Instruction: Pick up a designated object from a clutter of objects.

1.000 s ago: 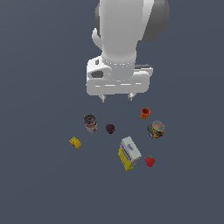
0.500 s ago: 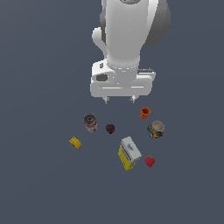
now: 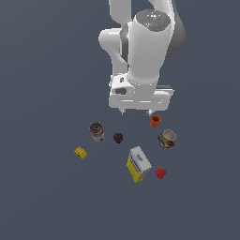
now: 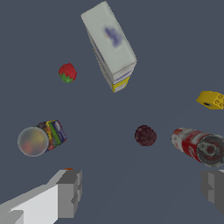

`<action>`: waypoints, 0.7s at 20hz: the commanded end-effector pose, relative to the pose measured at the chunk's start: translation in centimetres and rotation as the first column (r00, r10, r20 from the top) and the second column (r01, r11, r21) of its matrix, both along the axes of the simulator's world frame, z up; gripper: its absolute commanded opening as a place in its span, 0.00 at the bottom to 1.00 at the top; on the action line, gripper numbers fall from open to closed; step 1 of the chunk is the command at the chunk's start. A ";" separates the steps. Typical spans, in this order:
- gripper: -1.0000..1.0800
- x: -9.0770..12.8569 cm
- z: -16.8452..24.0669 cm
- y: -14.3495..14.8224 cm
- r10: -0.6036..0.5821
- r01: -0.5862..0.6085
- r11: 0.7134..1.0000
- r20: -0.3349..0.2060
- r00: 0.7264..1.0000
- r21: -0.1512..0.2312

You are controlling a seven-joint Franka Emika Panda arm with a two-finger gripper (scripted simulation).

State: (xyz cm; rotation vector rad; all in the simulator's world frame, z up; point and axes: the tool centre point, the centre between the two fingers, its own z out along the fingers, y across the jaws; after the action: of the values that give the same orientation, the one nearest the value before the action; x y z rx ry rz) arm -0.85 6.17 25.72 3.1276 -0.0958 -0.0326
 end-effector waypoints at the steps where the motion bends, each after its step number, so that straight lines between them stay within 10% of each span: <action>1: 0.96 -0.4 -1.3 1.1 -0.036 0.036 0.999 0.002 0.999 -0.004; 14: 0.96 -3.7 -7.7 6.8 -0.221 0.221 0.975 0.018 0.975 -0.014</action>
State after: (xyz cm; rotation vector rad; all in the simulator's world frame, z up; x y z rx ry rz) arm -4.11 12.29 18.70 3.0897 -0.4063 -0.0108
